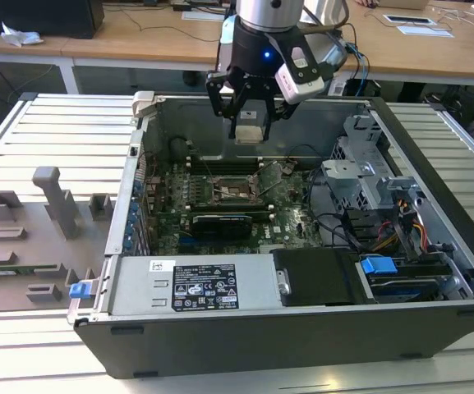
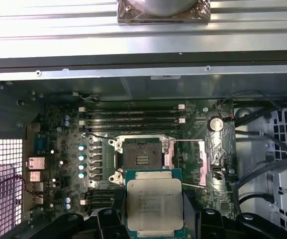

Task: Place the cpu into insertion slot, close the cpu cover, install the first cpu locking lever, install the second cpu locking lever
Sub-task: 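Place the cpu into insertion slot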

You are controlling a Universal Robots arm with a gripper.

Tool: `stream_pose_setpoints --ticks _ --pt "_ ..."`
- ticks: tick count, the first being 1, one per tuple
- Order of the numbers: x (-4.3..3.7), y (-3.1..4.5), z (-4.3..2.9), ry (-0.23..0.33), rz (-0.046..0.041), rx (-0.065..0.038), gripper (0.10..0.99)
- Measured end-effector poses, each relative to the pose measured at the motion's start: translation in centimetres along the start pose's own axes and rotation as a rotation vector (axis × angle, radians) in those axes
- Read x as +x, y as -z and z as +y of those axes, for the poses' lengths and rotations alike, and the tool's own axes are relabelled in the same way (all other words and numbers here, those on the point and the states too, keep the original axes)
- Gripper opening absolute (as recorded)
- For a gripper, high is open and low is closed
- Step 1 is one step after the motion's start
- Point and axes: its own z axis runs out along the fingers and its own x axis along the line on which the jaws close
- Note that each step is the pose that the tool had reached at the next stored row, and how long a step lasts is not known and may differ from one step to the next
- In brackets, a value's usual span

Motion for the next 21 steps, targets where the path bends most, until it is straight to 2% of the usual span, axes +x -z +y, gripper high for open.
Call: stream_pose_setpoints --ticks 19,21 --pt "-0.03 -1.44 -0.13 0.0 0.0 0.0 0.545" --pt "-0.03 -1.76 -0.16 0.0 -0.0001 0.0 0.545"
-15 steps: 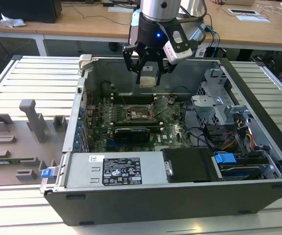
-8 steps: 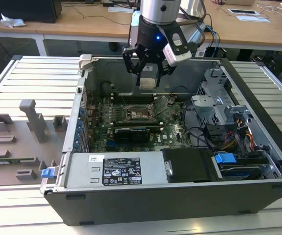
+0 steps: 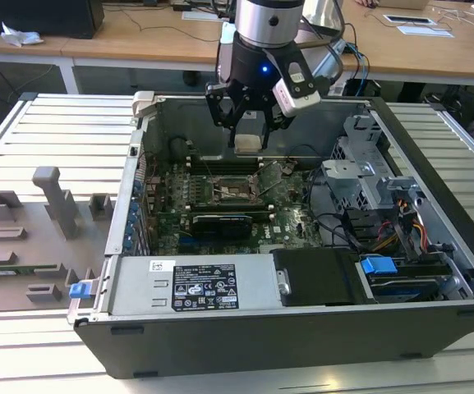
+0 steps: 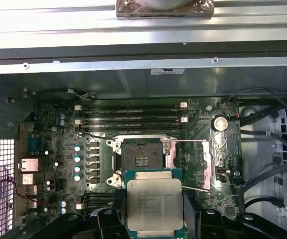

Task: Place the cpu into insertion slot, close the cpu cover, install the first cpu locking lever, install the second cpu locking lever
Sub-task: 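Place the cpu into insertion slot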

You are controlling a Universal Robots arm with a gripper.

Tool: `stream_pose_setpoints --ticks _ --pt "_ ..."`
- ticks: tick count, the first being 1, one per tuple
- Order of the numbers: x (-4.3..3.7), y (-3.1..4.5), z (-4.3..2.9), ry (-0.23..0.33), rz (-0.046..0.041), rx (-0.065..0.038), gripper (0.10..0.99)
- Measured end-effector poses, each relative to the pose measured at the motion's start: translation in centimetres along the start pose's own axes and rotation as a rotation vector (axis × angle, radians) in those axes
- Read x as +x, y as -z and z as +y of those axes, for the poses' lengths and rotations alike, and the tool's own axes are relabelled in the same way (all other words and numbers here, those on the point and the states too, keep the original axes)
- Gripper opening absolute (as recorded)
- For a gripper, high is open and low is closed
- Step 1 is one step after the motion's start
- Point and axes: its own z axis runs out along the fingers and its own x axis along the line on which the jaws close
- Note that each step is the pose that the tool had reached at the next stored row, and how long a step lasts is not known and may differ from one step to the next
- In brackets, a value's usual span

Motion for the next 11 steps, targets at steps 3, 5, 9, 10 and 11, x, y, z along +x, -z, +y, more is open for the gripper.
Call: stream_pose_setpoints --ticks 3,5,9,10,11 --pt "-0.01 -0.31 -0.03 0.0 0.0 0.0 0.545" --pt "-0.01 -0.64 -0.06 0.0 0.0001 0.0 0.545" --pt "-0.03 -1.52 -0.13 0.0 0.0001 0.0 0.545" --pt "-0.03 -1.64 -0.15 0.0 0.0001 0.0 0.545" --pt "-0.03 -1.84 -0.16 0.0 0.0 0.001 0.545"
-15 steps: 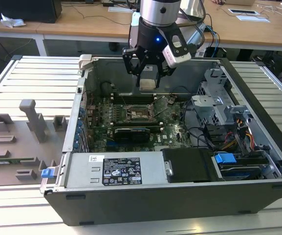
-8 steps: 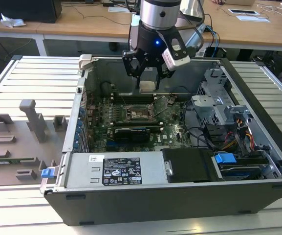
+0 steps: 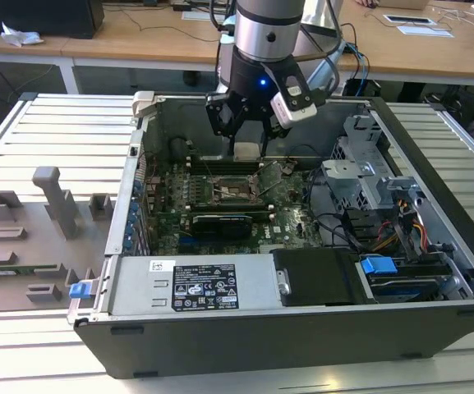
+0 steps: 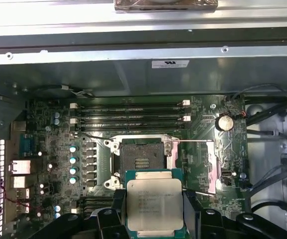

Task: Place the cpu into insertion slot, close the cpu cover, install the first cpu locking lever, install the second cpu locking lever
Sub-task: 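Place the cpu into insertion slot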

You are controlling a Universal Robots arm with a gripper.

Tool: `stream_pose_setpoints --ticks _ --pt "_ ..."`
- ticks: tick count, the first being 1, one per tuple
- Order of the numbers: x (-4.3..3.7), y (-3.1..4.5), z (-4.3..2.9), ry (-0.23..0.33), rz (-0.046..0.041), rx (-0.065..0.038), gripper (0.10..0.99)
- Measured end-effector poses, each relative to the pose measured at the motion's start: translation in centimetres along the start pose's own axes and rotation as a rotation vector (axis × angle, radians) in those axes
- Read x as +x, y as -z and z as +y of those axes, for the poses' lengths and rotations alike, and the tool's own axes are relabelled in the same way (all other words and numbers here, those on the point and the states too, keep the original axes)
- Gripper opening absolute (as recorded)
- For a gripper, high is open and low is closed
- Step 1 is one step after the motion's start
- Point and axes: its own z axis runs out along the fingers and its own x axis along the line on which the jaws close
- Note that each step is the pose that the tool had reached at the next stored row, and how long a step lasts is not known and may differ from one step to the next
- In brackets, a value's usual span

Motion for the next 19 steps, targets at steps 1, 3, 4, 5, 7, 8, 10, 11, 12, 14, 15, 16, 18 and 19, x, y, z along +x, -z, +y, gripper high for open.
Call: stream_pose_setpoints --ticks 1,3,4,5,7,8,10,11,12,14,15,16,18,19 --pt "0.0 -0.11 -0.01 0.0 0.0 0.0 0.545" --pt "-0.01 -0.36 -0.03 0.0 0.0 0.001 0.545" --pt "-0.01 -0.46 -0.04 0.0 0.0 0.002 0.545" --pt "-0.01 -0.53 -0.05 0.0 -0.0001 0.002 0.545" --pt "-0.01 -0.87 -0.08 0.0 -0.0001 0.002 0.545" --pt "-0.02 -1.03 -0.09 0.0 -0.0001 0.002 0.545" --pt "-0.02 -1.31 -0.12 0.0 -0.0001 0.002 0.545" --pt "-0.02 -1.44 -0.13 0.0 0.0 0.002 0.545" --pt "-0.03 -1.56 -0.14 0.0 -0.0001 0.003 0.545" --pt "-0.01 -1.85 -0.09 0.0 -0.0001 0.005 0.545" --pt "0.0 -1.97 -0.04 0.0 -0.0002 0.006 0.545" --pt "0.01 -2.08 0.0 0.0 -0.0002 0.008 0.545" --pt "0.05 -2.42 0.06 0.0 -0.0003 0.01 0.545" --pt "0.07 -2.59 0.1 0.0 -0.0003 0.01 0.545"
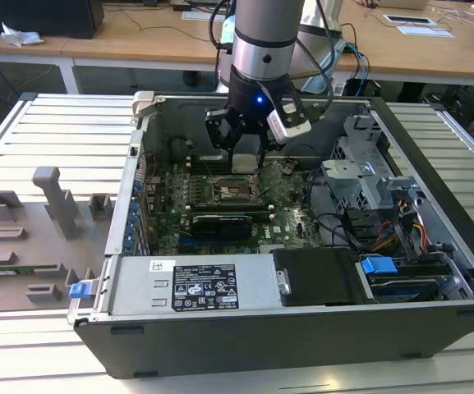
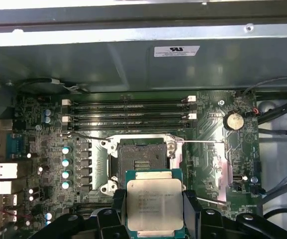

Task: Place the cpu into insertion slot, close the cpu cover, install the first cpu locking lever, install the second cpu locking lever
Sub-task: 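Place the cpu into insertion slot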

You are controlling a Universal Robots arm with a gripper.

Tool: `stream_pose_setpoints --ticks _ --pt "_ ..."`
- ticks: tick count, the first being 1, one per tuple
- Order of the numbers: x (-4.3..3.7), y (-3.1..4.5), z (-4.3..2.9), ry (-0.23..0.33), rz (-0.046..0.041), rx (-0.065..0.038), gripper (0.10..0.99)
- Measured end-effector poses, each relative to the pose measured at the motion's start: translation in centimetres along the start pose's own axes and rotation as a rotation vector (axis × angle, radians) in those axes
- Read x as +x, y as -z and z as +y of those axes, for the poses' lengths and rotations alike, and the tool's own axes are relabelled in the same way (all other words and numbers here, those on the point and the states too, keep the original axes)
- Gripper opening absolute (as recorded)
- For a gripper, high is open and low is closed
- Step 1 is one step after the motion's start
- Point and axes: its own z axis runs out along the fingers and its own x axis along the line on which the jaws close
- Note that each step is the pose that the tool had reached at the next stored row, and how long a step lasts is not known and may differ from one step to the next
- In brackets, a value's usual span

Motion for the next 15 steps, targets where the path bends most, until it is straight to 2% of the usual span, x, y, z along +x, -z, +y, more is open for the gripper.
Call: stream_pose_setpoints --ticks 8,15 --pt "0.12 -1.65 0.18 0.0 0.0 0.0 0.545" --pt "0.12 -1.75 0.17 0.0 0.0001 0.0 0.545"
